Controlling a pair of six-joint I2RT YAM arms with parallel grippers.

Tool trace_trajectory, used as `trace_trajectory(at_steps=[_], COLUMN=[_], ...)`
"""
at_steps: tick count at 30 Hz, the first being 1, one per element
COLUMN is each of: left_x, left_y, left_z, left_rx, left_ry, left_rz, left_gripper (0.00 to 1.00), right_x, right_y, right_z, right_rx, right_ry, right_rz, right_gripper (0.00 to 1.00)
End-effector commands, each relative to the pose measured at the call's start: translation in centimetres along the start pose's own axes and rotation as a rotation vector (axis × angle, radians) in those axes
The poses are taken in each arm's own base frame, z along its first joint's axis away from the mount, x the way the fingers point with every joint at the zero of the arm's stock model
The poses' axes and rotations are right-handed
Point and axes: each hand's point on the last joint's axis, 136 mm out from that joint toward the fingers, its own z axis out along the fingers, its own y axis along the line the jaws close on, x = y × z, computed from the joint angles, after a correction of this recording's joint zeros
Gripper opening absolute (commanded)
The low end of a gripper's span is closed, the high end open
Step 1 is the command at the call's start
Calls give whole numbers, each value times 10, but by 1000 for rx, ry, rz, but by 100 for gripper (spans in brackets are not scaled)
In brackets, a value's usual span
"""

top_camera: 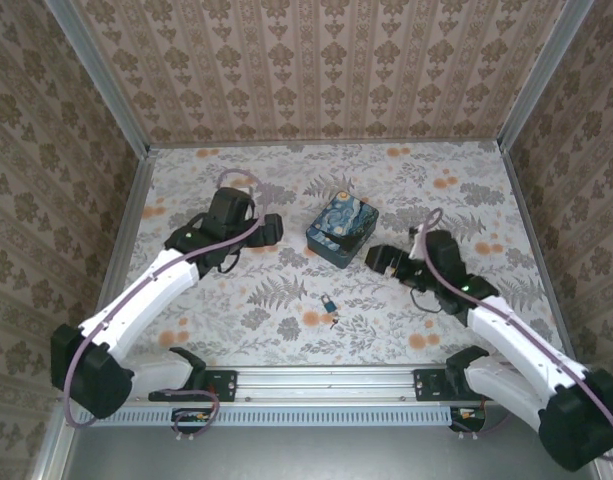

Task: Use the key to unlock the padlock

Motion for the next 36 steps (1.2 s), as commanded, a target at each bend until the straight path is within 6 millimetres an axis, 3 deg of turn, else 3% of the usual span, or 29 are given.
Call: trace_trajectory(at_steps=[1, 8, 13, 14, 18, 22, 27, 31, 34, 36], left_x=[-25, -62, -65, -66, -63, -52, -43, -28, -9, -11], left_y=[28, 74, 94, 108, 129, 157, 168, 185, 201, 197], left_z=[-15, -46, -36, -33, -18, 3, 34, 50, 63, 68], left_rx=[-104, -307, -387, -422, -439, -471, -464, -510, -502, -471], left_ry=[-165, -487, -520, -524, -529, -486, -463, -430, -419, -421], left_rz=[11, 85, 154, 149, 175, 179, 249, 248, 197, 230], left_gripper=[100, 100, 100, 100, 100, 100, 100, 100, 100, 100], right_x=[-33, -128, -166, -169, -170, -158, -146, -139, -144, -144], right_y=[-21, -28, -47, -54, -79, -115, -148, -162, -152, -146], right_z=[-31, -65, -63, -61, -55, -42, -21, -6, 2, 7], right_rx=[201, 428, 591, 623, 686, 736, 770, 777, 717, 677], right_ry=[-86, -446, -562, -569, -612, -601, -582, -573, -597, -600], right_rz=[-80, -252, -401, -417, -428, -408, -377, -399, -457, -507], right_gripper=[99, 100, 100, 100, 100, 100, 100, 100, 100, 99])
